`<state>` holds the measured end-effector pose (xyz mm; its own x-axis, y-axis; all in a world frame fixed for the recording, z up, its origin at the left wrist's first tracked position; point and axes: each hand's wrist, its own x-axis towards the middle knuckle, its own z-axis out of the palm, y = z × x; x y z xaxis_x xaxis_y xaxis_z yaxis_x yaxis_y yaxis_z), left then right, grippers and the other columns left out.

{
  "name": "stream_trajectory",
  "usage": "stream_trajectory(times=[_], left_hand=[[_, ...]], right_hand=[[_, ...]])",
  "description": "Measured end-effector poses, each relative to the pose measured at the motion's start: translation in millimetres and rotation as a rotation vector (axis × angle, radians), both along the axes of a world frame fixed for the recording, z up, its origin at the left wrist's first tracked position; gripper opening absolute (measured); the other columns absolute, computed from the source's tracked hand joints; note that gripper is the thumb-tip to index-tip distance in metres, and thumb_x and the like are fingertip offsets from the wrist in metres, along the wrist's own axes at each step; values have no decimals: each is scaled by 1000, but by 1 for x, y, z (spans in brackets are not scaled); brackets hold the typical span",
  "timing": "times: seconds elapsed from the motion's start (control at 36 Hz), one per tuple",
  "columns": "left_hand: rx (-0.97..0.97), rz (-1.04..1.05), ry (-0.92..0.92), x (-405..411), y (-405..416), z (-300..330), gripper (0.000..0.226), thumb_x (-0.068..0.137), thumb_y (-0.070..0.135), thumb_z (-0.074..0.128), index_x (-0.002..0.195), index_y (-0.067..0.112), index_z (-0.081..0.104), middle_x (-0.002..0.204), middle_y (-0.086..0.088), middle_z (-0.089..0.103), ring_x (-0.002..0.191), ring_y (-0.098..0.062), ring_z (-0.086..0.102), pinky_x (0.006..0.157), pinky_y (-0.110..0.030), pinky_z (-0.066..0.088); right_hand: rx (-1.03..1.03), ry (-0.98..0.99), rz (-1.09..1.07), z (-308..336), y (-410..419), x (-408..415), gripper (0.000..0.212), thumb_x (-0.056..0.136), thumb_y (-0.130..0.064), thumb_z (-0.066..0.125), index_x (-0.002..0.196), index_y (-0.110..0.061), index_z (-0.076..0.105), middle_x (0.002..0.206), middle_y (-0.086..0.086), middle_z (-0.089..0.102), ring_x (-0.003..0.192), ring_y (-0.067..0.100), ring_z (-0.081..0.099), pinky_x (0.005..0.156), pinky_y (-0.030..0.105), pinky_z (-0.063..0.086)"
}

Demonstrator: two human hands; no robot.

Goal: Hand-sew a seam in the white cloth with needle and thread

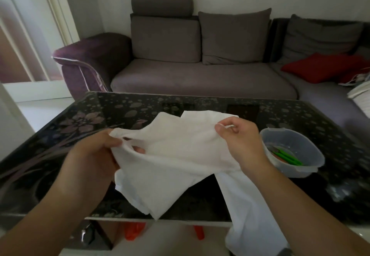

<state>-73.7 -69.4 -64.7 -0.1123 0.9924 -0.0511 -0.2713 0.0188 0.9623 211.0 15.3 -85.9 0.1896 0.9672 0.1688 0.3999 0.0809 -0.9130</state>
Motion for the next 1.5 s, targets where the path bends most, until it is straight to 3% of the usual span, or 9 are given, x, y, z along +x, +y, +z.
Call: stream_trajectory(times=[0.11, 0.22, 0.42, 0.5, 0.61, 0.83, 1.06, 1.36, 1.5], left_hand=[[-5, 224, -156, -15, -7, -1, 17, 89, 13, 55, 100, 10, 67, 103, -9, 71, 99, -35, 65, 75, -49, 50], [-61, 349, -171, -12, -3, 1, 23, 89, 14, 62, 110, 9, 68, 112, -10, 67, 103, -32, 62, 93, -46, 50], [-18, 352, -106, 2, -3, 13, 26, 96, 16, 62, 72, 18, 72, 69, 7, 71, 83, -15, 67, 82, -35, 48], [60, 287, -100, 3, -6, 15, 19, 96, 17, 65, 79, 19, 73, 90, -1, 70, 95, -21, 66, 96, -41, 49], [157, 283, -35, 2, -9, 19, 15, 97, 17, 62, 87, 19, 73, 95, -2, 69, 92, -19, 65, 89, -43, 49], [220, 353, 83, -6, -8, 10, 16, 97, 17, 64, 94, 25, 78, 109, 0, 78, 96, -16, 73, 66, -25, 61], [103, 403, 171, -5, -1, -3, 13, 99, 18, 66, 102, 24, 77, 103, 6, 78, 101, -22, 72, 80, -40, 56], [82, 348, 102, 4, 9, 1, 18, 100, 14, 62, 109, 24, 75, 110, 4, 78, 106, -23, 72, 86, -46, 56], [-21, 399, 280, -2, 15, -3, 14, 99, 17, 67, 104, 25, 76, 107, 4, 77, 106, -26, 70, 91, -50, 57]], right_hand=[[51, 93, -42, 12, -15, 15, 12, 92, -27, 75, 81, -30, 77, 78, -10, 73, 76, 13, 66, 66, 27, 50], [112, 126, 12, 27, -25, 31, 14, 92, -21, 74, 82, -28, 79, 68, -10, 70, 67, 9, 62, 70, 32, 50], [136, 347, 153, 38, -39, 49, 17, 94, -3, 66, 80, -9, 76, 61, 13, 40, 54, 20, 29, 52, 30, 29], [175, 432, 214, 46, -43, 57, 21, 93, 1, 61, 75, -6, 70, 54, 6, 37, 50, 16, 27, 46, 23, 29], [232, 532, 283, 58, -47, 60, 16, 92, 0, 59, 81, -5, 68, 54, 2, 35, 47, 14, 25, 46, 24, 24], [277, 152, 94, 61, -64, 48, 19, 88, -6, 75, 82, -24, 80, 82, 31, 65, 68, 42, 53, 62, 19, 56], [291, 25, 60, 54, -66, 49, 19, 84, -10, 79, 82, -29, 81, 73, 5, 74, 76, 35, 66, 67, 21, 60], [318, -151, -9, 47, -57, 57, 23, 85, -12, 80, 84, -34, 79, 66, -4, 70, 60, 21, 59, 61, 19, 57], [352, -121, 7, 42, -52, 50, 24, 84, -11, 81, 83, -34, 79, 56, -2, 63, 53, 18, 53, 59, 13, 51]])
